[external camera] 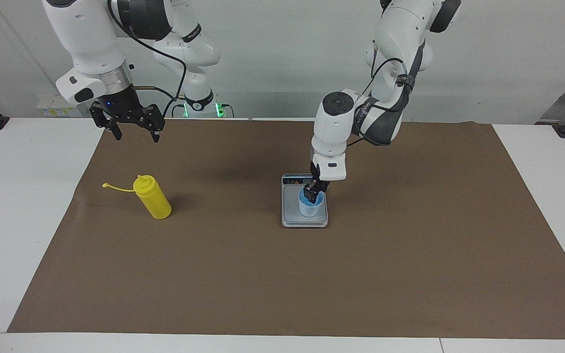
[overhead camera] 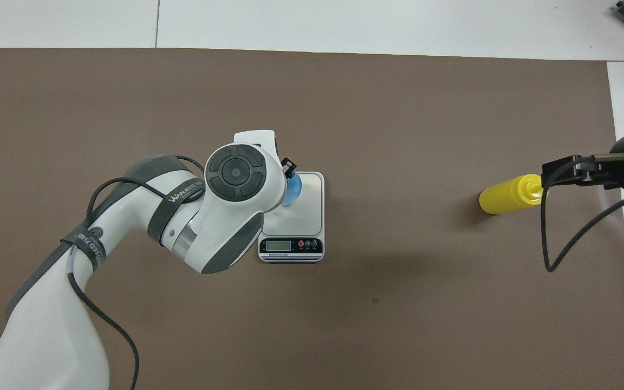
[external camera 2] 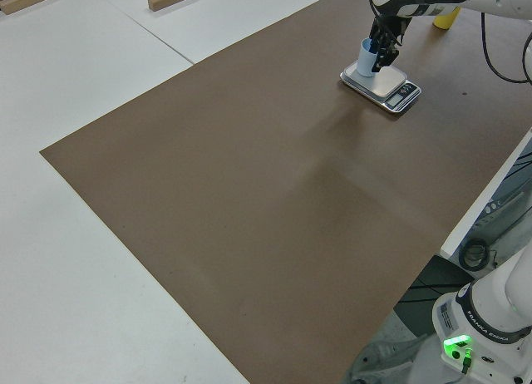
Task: Pour seasoning into cup on scale with both arms
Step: 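Open the left gripper to release the cup on the scale, then withdraw the left gripper while the right gripper moves toward the bottle, then grasp the yellow squeeze bottle with the right gripper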
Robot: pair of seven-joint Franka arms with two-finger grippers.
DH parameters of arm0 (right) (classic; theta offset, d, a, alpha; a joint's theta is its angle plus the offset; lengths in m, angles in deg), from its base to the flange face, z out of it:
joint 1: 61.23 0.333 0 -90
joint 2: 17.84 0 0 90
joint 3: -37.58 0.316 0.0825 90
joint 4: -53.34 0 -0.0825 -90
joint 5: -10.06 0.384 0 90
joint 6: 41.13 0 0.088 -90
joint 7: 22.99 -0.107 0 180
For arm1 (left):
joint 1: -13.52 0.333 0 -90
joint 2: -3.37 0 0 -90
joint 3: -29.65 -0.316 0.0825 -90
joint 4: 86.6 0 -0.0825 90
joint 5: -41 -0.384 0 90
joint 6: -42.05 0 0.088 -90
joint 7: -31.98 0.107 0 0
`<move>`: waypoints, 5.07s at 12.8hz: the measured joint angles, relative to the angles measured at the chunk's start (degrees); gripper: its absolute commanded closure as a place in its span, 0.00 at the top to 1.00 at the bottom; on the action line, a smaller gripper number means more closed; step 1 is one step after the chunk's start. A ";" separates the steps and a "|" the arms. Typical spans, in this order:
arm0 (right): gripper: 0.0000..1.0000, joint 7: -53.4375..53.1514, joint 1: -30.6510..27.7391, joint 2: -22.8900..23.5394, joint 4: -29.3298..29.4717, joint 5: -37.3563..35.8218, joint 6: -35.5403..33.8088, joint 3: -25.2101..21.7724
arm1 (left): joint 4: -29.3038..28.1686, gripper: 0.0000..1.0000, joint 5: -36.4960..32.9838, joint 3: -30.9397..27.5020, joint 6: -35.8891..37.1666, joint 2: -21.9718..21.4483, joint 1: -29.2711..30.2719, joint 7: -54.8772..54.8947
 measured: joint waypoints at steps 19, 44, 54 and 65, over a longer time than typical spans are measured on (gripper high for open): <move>1.00 33.20 -9.45 -7.67 -19.40 10.03 16.06 -0.11 | 21.63 0.63 14.21 -34.01 36.14 -4.17 1.41 59.56; 1.00 119.93 -26.84 9.39 -34.74 61.41 23.73 -0.31 | 10.47 1.00 11.10 -33.11 33.47 -15.52 0.73 82.45; 1.00 123.40 -25.49 16.22 -31.06 70.98 18.91 0.45 | 8.00 1.00 11.09 -33.45 31.14 -16.01 0.79 82.46; 0.56 123.40 -25.41 16.39 -29.45 72.05 18.91 0.47 | 6.23 1.00 11.09 -33.68 30.92 -17.33 0.79 82.31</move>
